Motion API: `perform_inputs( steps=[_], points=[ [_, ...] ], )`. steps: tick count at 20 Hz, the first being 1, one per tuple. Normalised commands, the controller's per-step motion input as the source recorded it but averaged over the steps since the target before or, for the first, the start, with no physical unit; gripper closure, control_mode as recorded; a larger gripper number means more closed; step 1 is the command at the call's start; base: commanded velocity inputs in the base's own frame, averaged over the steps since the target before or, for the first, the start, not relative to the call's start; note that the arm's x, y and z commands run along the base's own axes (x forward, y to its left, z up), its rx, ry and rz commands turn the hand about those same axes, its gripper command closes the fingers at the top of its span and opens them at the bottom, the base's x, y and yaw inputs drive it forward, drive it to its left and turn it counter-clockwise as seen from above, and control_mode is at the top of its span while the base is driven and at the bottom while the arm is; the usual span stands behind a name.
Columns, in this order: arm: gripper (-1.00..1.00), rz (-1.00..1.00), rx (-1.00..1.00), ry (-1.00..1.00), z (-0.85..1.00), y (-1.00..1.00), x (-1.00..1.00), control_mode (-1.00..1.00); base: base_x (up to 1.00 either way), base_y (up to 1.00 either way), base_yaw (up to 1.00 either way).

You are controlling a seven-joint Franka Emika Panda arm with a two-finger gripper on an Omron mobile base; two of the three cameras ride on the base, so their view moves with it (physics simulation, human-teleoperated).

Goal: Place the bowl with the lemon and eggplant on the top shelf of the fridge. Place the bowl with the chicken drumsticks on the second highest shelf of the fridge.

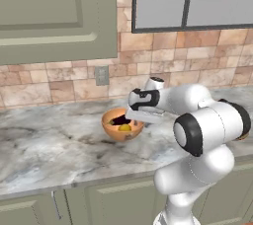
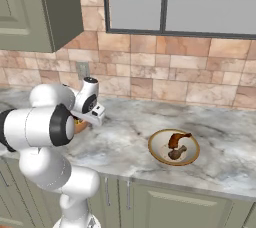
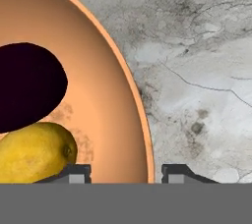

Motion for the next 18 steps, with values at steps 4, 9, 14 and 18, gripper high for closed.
perform_inputs(
  steps=[4, 9, 14, 18],
  points=[
    [1.00, 0.00, 0.00, 0.00, 0.00, 0.00, 0.00, -1.00, 0.00, 0.00, 0.00],
    [1.00, -0.04, 0.00, -0.10, 0.30, 0.00, -0.22, -1.00, 0.00, 0.00, 0.00],
    [1.00, -0.19, 0.00, -0.11, 0.88, 0.06, -0.29, -1.00, 0.00, 0.00, 0.00],
    [1.00, -0.20, 0.00, -0.04, 1.00, -0.04, -0.59, -1.00, 0.00, 0.00, 0.00]
  ],
)
